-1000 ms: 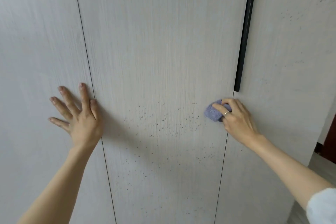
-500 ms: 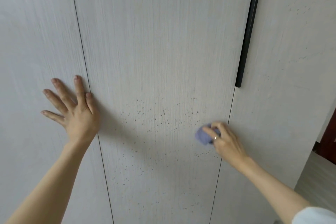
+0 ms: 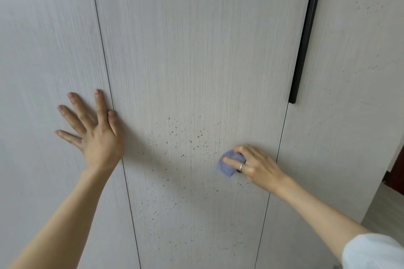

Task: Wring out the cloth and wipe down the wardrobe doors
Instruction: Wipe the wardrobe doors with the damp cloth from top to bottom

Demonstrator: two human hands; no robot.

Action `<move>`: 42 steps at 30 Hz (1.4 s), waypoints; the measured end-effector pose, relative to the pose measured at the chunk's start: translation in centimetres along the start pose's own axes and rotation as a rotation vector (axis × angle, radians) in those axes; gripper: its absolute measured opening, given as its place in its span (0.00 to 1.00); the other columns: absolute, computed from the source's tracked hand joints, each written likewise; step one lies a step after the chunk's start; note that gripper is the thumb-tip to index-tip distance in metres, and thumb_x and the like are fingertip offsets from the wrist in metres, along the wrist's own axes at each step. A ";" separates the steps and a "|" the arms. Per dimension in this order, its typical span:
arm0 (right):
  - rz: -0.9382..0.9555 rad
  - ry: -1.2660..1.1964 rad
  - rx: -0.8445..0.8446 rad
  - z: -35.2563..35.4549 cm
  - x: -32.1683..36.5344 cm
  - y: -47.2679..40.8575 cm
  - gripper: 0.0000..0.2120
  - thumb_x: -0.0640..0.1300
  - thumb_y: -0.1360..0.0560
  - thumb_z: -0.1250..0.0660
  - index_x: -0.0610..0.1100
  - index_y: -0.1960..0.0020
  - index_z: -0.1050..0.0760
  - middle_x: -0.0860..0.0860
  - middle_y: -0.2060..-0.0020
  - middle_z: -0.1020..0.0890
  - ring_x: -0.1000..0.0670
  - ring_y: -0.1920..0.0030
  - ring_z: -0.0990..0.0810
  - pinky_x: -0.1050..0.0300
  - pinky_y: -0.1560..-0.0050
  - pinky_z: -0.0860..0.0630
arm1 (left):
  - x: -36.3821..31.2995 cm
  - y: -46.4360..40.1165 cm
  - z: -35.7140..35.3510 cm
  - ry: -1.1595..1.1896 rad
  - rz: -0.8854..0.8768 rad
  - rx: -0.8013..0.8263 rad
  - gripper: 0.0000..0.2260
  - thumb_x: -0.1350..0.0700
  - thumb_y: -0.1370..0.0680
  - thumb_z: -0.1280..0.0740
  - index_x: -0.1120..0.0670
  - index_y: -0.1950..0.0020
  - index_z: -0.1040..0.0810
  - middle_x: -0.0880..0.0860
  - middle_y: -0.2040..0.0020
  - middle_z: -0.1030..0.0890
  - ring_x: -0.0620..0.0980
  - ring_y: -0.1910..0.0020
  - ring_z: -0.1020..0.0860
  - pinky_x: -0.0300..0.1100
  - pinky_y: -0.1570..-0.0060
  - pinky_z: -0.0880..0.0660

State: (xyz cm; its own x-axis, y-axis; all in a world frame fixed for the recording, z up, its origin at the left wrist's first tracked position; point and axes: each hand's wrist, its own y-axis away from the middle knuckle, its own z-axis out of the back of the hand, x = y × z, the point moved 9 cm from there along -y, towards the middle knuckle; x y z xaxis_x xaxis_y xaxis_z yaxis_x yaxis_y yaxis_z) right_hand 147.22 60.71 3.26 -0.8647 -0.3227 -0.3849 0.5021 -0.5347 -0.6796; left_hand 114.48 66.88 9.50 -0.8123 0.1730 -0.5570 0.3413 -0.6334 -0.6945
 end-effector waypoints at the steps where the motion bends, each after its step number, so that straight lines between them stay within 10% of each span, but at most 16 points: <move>1: -0.122 -0.051 -0.033 1.2 -1.5 -1.2 0.10 0.52 0.27 0.34 0.59 0.45 0.24 0.61 0.56 0.28 0.55 0.58 0.23 0.67 0.58 0.29 | 0.0 0.0 0.0 -0.003 0.002 -0.002 0.23 0.50 0.17 0.54 0.42 0.24 0.57 0.57 0.23 0.63 0.61 0.26 0.65 0.71 0.34 0.63; 6: -0.511 -0.187 -0.599 9.8 -7.3 -7.0 0.16 0.37 0.28 0.36 0.38 0.40 0.23 0.41 0.54 0.29 0.53 0.55 0.32 0.69 0.53 0.37 | 0.1 0.0 -0.1 -0.004 -0.003 0.001 0.23 0.49 0.18 0.55 0.41 0.24 0.57 0.56 0.23 0.64 0.61 0.26 0.65 0.71 0.35 0.63; 12: -0.098 -0.255 -0.150 0.4 3.1 -4.4 0.05 0.52 0.25 0.36 0.58 0.53 0.21 0.54 0.56 0.20 0.53 0.57 0.20 0.55 0.54 0.21 | 0.0 0.2 0.0 -0.005 -0.010 0.004 0.22 0.49 0.17 0.55 0.42 0.24 0.57 0.56 0.23 0.64 0.60 0.26 0.66 0.69 0.34 0.64; 15: 0.239 -0.070 -0.020 -1.5 6.9 -2.6 0.11 0.41 0.27 0.33 0.52 0.48 0.19 0.50 0.54 0.24 0.50 0.59 0.22 0.60 0.66 0.26 | 0.0 0.2 0.1 -0.008 -0.013 0.010 0.22 0.49 0.17 0.55 0.42 0.23 0.57 0.56 0.23 0.64 0.60 0.26 0.66 0.69 0.34 0.64; 19: -0.092 -0.195 -0.275 4.4 2.4 -7.8 0.17 0.51 0.19 0.47 0.52 0.34 0.29 0.46 0.42 0.29 0.47 0.46 0.24 0.51 0.50 0.23 | 0.1 0.3 0.1 -0.013 -0.012 0.013 0.23 0.49 0.17 0.55 0.42 0.23 0.57 0.56 0.23 0.64 0.59 0.26 0.66 0.69 0.34 0.65; 22: -0.312 -0.234 -0.571 8.0 -1.2 -10.3 0.18 0.42 0.26 0.41 0.42 0.36 0.29 0.42 0.47 0.29 0.48 0.50 0.27 0.53 0.58 0.23 | 0.1 0.3 0.1 -0.016 -0.015 0.019 0.23 0.49 0.17 0.55 0.42 0.23 0.57 0.55 0.23 0.64 0.59 0.26 0.67 0.68 0.33 0.65; 25: -0.347 -0.231 -0.503 5.9 1.3 -10.2 0.15 0.46 0.25 0.41 0.47 0.38 0.29 0.48 0.46 0.32 0.50 0.50 0.29 0.56 0.58 0.26 | 0.3 0.5 0.1 -0.026 -0.022 0.023 0.22 0.49 0.17 0.55 0.42 0.23 0.57 0.55 0.23 0.65 0.58 0.26 0.67 0.67 0.33 0.65; 27: -0.220 -0.130 -0.297 2.5 5.1 -8.8 0.14 0.56 0.21 0.46 0.53 0.39 0.30 0.54 0.46 0.27 0.52 0.50 0.24 0.58 0.56 0.26 | 0.4 0.5 0.1 -0.034 -0.020 0.028 0.22 0.49 0.17 0.55 0.42 0.23 0.57 0.54 0.24 0.65 0.58 0.26 0.67 0.66 0.32 0.65; 31: 0.391 0.005 -0.192 -0.8 10.6 -6.0 0.13 0.36 0.27 0.39 0.46 0.47 0.23 0.46 0.51 0.26 0.47 0.59 0.23 0.57 0.61 0.29 | 0.8 0.6 0.0 -0.046 -0.020 0.049 0.22 0.49 0.17 0.55 0.41 0.24 0.56 0.53 0.23 0.65 0.57 0.26 0.67 0.66 0.33 0.66; 37: -0.341 -0.236 -0.514 7.9 2.4 -13.5 0.18 0.37 0.27 0.36 0.41 0.38 0.25 0.39 0.49 0.24 0.41 0.54 0.21 0.55 0.62 0.26 | 1.2 0.7 -0.2 -0.048 -0.036 0.046 0.23 0.49 0.17 0.54 0.40 0.24 0.57 0.53 0.23 0.64 0.57 0.26 0.67 0.67 0.33 0.66; 42: -0.179 -0.277 -0.391 3.3 7.9 -12.7 0.14 0.42 0.25 0.39 0.43 0.39 0.28 0.43 0.46 0.27 0.41 0.51 0.23 0.55 0.59 0.26 | 1.7 0.7 -0.5 -0.061 -0.060 0.040 0.23 0.49 0.17 0.53 0.39 0.25 0.59 0.53 0.23 0.64 0.57 0.26 0.67 0.67 0.33 0.66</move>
State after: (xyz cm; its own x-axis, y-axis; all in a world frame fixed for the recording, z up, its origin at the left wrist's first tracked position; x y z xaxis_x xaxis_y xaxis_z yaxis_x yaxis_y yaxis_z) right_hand 134.05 62.36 10.94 -0.8739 -0.4763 -0.0973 0.2585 -0.2858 -0.9228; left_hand 113.55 67.08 7.83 -0.8585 0.1657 -0.4854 0.2733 -0.6530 -0.7063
